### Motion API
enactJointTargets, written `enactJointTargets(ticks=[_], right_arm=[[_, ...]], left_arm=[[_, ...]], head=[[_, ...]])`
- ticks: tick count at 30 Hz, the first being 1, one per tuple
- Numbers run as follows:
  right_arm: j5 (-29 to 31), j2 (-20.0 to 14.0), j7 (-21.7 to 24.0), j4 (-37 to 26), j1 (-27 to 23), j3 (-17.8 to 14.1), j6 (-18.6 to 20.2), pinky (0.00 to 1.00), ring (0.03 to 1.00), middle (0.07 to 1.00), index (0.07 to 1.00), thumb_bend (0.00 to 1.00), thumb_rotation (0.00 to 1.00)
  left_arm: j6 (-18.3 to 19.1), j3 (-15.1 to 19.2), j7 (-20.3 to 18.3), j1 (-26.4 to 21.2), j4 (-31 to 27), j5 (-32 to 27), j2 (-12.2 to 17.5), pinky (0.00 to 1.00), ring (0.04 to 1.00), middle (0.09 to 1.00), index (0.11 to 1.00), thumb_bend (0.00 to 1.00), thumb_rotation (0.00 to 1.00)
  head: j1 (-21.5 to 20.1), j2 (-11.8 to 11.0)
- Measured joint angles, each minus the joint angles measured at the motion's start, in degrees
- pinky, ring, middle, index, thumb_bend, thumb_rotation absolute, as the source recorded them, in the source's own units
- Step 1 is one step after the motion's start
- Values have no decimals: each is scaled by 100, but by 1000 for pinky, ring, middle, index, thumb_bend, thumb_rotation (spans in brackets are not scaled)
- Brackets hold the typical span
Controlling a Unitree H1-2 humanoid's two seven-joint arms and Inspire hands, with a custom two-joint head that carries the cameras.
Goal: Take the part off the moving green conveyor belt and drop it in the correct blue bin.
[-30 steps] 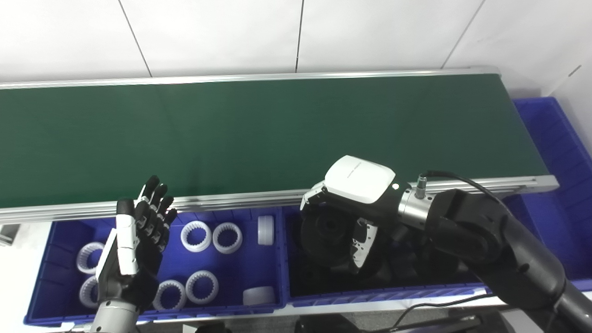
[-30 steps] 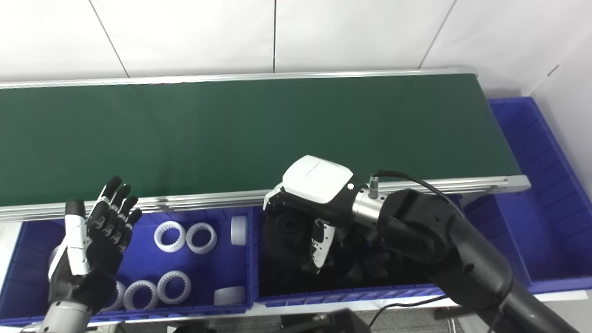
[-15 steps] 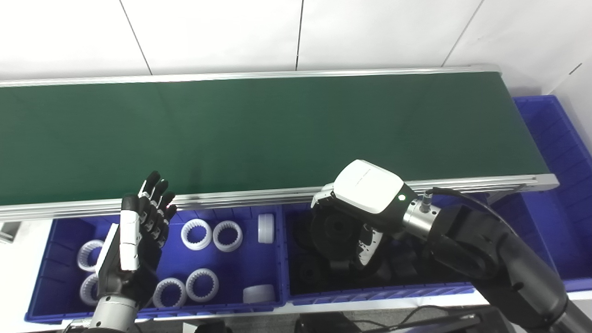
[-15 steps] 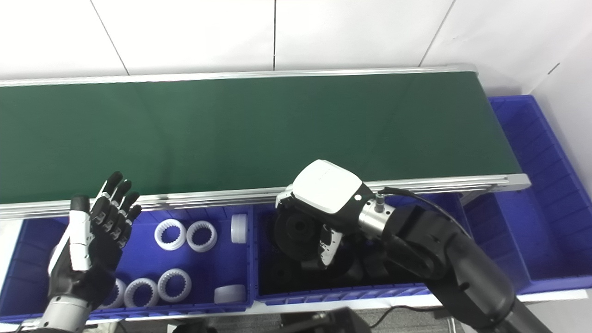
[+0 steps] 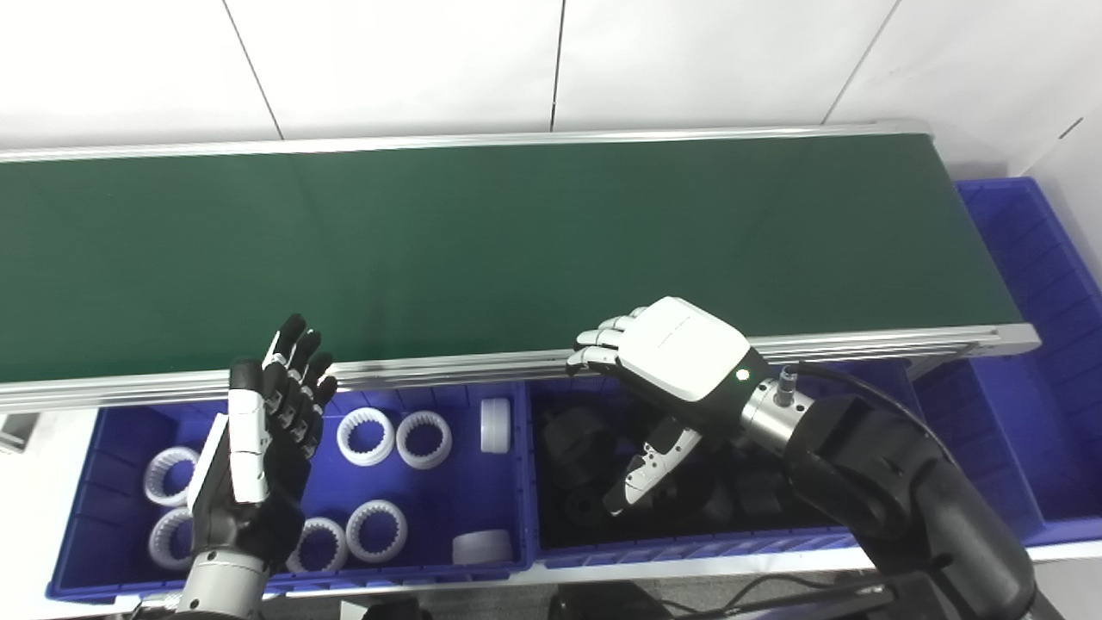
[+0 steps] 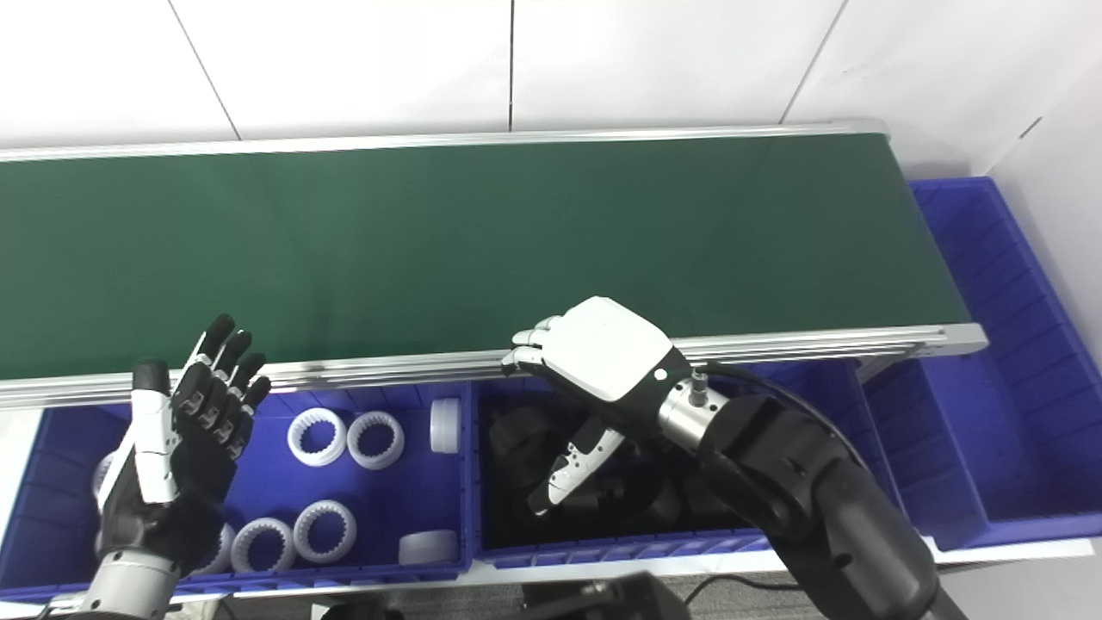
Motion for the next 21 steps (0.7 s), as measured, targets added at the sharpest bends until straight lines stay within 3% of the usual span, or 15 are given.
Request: enactJointTargets(ticks=[8, 12, 14, 19, 21], right_arm=[[33, 70, 54, -32, 37, -98, -5, 700, 795, 832, 780, 1000, 861], [126, 144, -33, -56, 214, -255, -4, 675, 777, 819, 770, 1000, 834], [221, 250, -150, -77, 359, -353, -1, 647, 755, 814, 759, 1000, 863], [346, 1000, -1051, -463, 1048, -659, 2, 619, 755, 833, 765, 1000, 897], [547, 1445, -1425, -562, 1381, -744, 20, 587, 768, 862, 826, 968, 951]], left_arm=[[0, -55, 64, 19, -26, -20, 4, 1000, 1000, 1000, 1000, 520, 1000], [0, -107, 67, 72, -32, -5, -17, 1000, 1000, 1000, 1000, 529, 1000], [0, -169, 67, 132, -32, 63, -48, 1000, 1000, 1000, 1000, 540, 1000], [-21, -407, 67, 237, -24, 548, -204, 1000, 991, 1000, 1000, 554, 977], [-130, -457, 67, 274, -11, 725, -304, 1000, 996, 1000, 1000, 589, 927]], head=[[35, -9], [324, -53], [693, -105], [1327, -220], [1747, -386]])
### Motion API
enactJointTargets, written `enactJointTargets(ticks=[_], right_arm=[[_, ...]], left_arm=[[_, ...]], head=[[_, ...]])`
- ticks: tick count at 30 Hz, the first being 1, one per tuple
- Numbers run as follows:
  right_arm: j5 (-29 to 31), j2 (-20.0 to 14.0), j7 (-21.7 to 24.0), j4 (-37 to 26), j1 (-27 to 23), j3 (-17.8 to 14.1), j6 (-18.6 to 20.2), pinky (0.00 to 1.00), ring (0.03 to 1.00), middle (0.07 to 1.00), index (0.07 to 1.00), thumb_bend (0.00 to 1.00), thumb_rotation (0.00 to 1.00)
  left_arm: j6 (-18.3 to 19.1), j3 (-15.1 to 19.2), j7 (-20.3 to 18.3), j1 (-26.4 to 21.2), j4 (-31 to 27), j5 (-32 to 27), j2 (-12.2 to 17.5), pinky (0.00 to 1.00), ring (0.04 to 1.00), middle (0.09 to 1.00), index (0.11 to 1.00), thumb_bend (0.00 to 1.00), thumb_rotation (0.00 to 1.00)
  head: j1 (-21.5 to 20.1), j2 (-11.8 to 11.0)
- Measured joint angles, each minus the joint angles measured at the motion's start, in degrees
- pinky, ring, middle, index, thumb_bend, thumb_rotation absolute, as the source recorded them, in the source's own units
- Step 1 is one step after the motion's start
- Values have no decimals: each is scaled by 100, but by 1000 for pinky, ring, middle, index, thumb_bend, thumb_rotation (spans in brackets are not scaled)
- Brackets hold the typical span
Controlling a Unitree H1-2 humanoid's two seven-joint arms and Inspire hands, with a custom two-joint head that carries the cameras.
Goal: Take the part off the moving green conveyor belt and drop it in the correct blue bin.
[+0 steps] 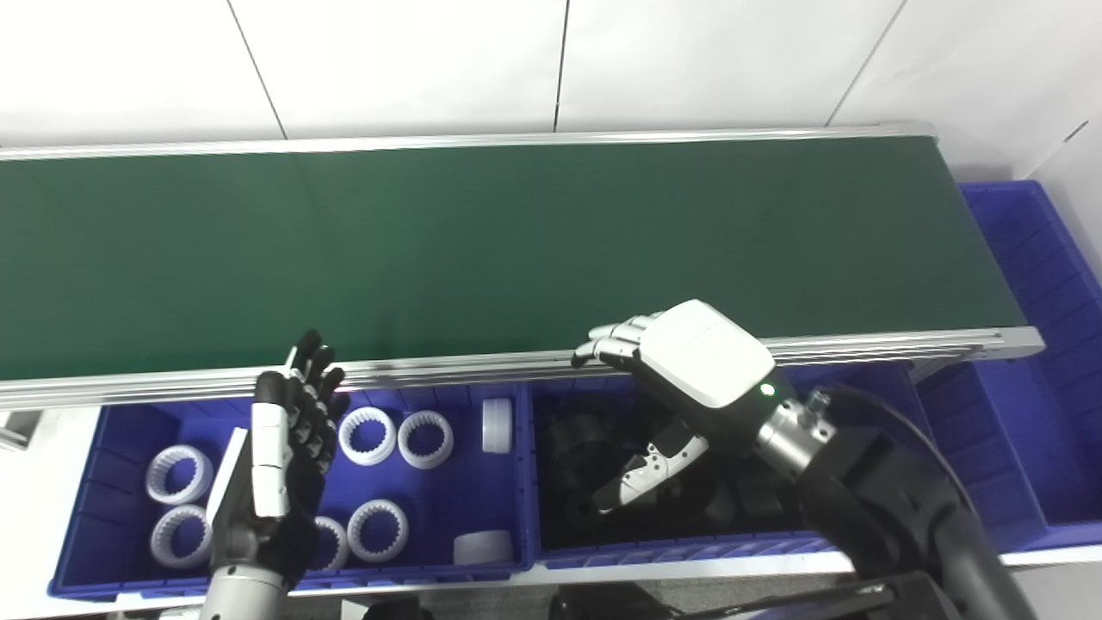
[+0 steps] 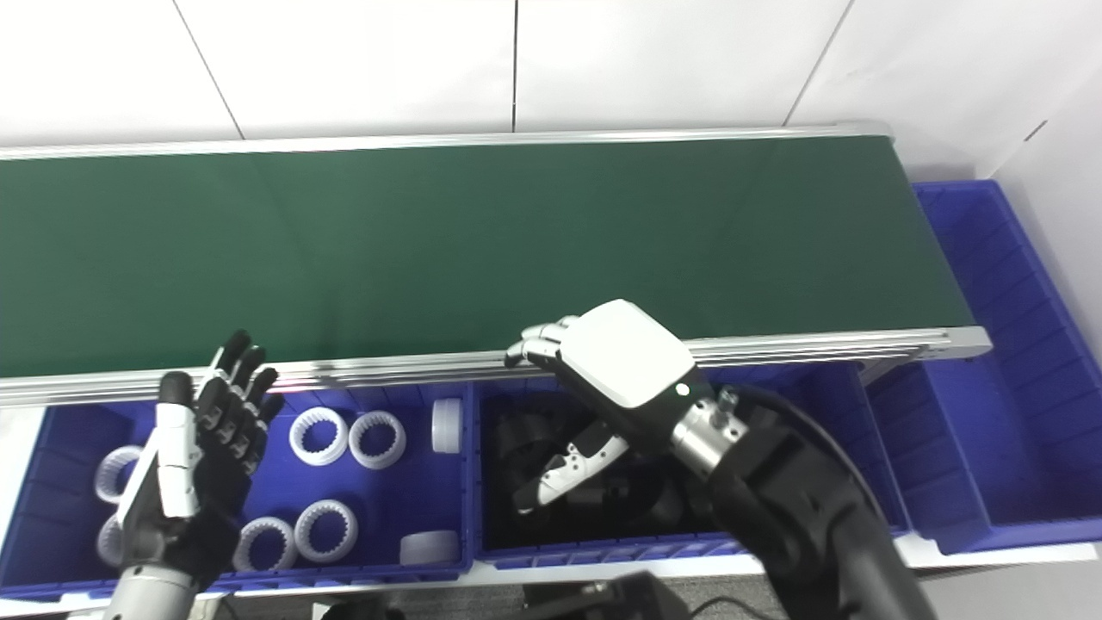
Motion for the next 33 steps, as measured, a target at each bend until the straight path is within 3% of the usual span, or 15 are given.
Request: enactJointTargets(ticks=[2, 3, 5, 6, 9, 12, 16, 19, 23, 33], right_arm=[[275, 490, -412, 42, 409, -73, 24, 595, 778, 864, 840, 980, 983], [495, 734, -666, 129, 606, -114, 43, 661, 822, 878, 860, 964, 984], [1066, 1397, -1236, 520, 979, -213, 103, 704, 838, 895, 887, 942, 992], [1455, 1738, -1468, 796, 1122, -263, 188, 743, 848, 901, 890, 961, 981], [2431, 2455, -1877, 1314, 1435, -305, 262, 778, 871, 939, 967, 924, 998], [3218, 2453, -2350, 1855, 1409, -415, 150, 836, 903, 966, 996, 896, 1000], [3913, 2439, -2699, 2568, 1295, -441, -512, 923, 947, 998, 1000, 888, 1000], [4290, 2430, -2754, 2824, 1186, -417, -931, 923, 934, 994, 1000, 917, 1000], [4372, 2418, -2894, 3035, 1114, -411, -1153, 910, 927, 986, 1000, 908, 1000], [4299, 2307, -2978, 3281, 1055, -295, -1427, 915, 929, 991, 1000, 840, 1000]], left_arm=[[-286, -80, -5, 26, 68, 287, -73, 1000, 1000, 1000, 1000, 562, 956], [-496, -134, -11, 25, 143, 460, -69, 1000, 1000, 1000, 1000, 552, 978], [-919, -211, -23, 22, 320, 848, -36, 1000, 1000, 1000, 1000, 551, 989], [-1160, -225, -25, 18, 408, 1015, 0, 1000, 995, 1000, 1000, 550, 989], [-1685, -193, -8, -6, 616, 1348, 38, 1000, 1000, 1000, 1000, 585, 993], [-2042, -160, 6, -65, 821, 1520, -26, 1000, 1000, 1000, 1000, 583, 998], [-2575, -84, 96, -75, 1046, 1805, -93, 1000, 1000, 1000, 1000, 563, 1000], [-2880, 9, 155, -73, 1255, 2108, -95, 1000, 1000, 1000, 1000, 557, 1000], [-3191, 75, 196, -60, 1374, 2280, -95, 1000, 1000, 1000, 1000, 492, 1000], [-3552, -65, 127, 213, 1397, 2649, -29, 980, 1000, 1000, 1000, 482, 1000]], head=[[115, -105], [159, -158], [169, -176], [238, -290], [318, -414], [414, -527], [590, -642], [617, -730], [529, -792], [468, -870]])
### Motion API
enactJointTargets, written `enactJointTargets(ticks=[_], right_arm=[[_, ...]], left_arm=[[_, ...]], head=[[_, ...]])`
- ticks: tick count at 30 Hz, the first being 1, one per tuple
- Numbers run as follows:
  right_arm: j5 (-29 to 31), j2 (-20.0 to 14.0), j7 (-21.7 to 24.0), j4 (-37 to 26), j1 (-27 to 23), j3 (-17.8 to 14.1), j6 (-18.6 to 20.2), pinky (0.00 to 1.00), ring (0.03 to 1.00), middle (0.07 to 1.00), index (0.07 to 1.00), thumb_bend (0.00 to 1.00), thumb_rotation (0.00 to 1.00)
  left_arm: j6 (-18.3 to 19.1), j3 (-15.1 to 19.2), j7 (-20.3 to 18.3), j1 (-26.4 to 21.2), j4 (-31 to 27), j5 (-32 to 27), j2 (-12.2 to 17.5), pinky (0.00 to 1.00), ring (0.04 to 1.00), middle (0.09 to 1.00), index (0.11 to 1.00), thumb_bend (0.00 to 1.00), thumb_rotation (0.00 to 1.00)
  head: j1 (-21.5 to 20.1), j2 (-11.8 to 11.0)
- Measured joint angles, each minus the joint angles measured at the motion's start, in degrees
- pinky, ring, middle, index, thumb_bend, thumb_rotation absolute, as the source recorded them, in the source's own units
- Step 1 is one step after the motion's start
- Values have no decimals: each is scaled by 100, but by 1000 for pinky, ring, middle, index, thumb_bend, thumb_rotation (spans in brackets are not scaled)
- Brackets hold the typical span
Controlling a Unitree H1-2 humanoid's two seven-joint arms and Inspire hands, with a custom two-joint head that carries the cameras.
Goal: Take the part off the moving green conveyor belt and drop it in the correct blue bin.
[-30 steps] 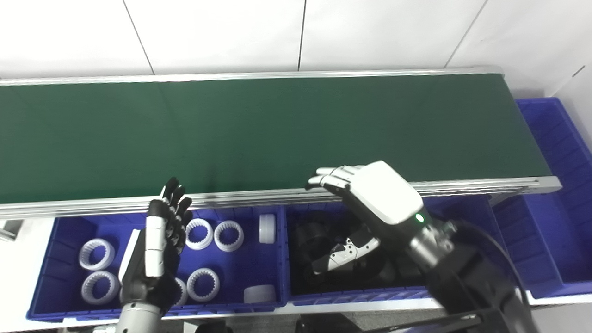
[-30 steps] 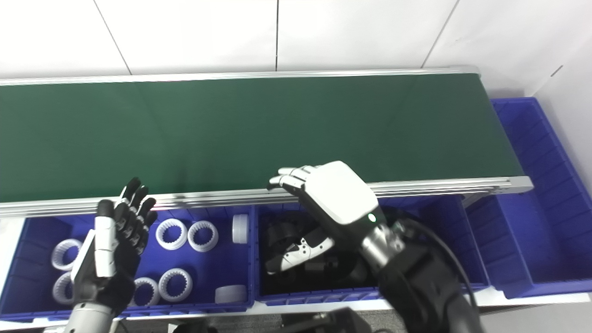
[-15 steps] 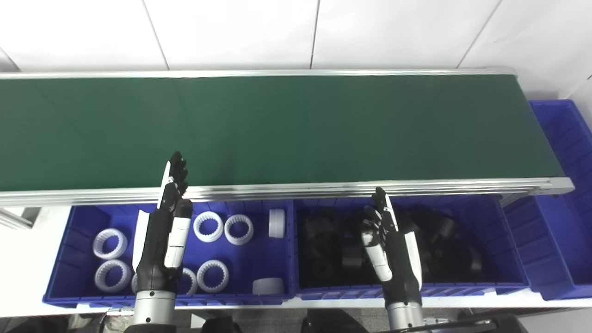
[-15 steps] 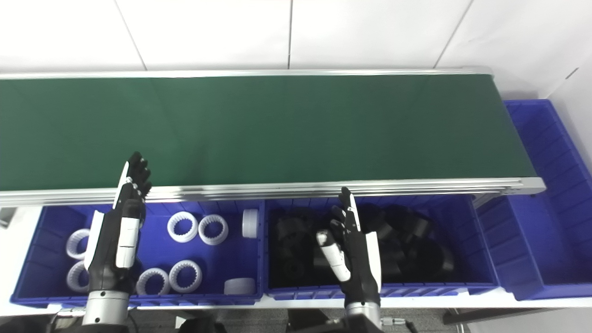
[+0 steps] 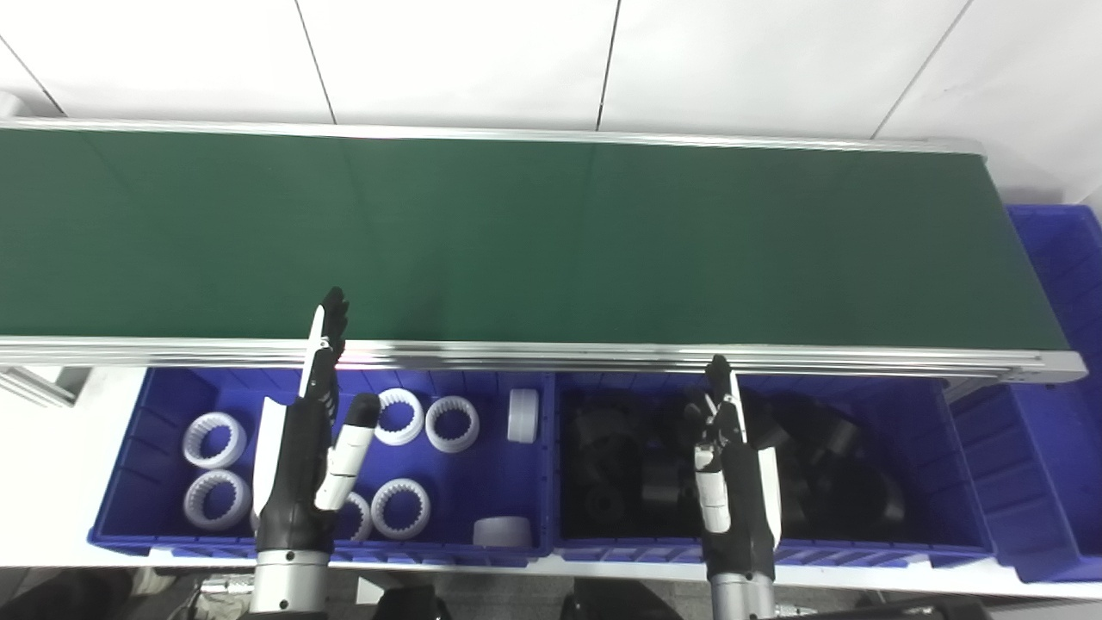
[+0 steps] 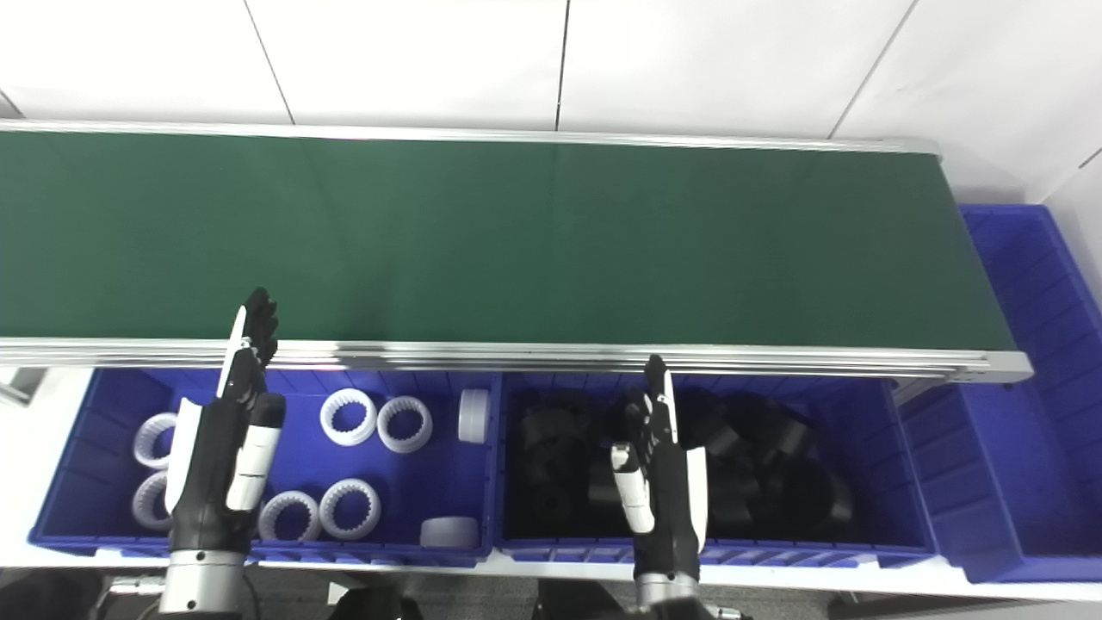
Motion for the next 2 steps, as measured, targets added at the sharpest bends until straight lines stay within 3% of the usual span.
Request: enactJointTargets(ticks=[2], right_arm=[[-7, -30, -2, 116, -43, 18, -60, 921, 932, 993, 1000, 828, 1000]], left_arm=[[-42, -46, -6, 44, 5, 16, -8, 950, 1000, 1000, 1000, 496, 1000]], head=[[-26, -70]])
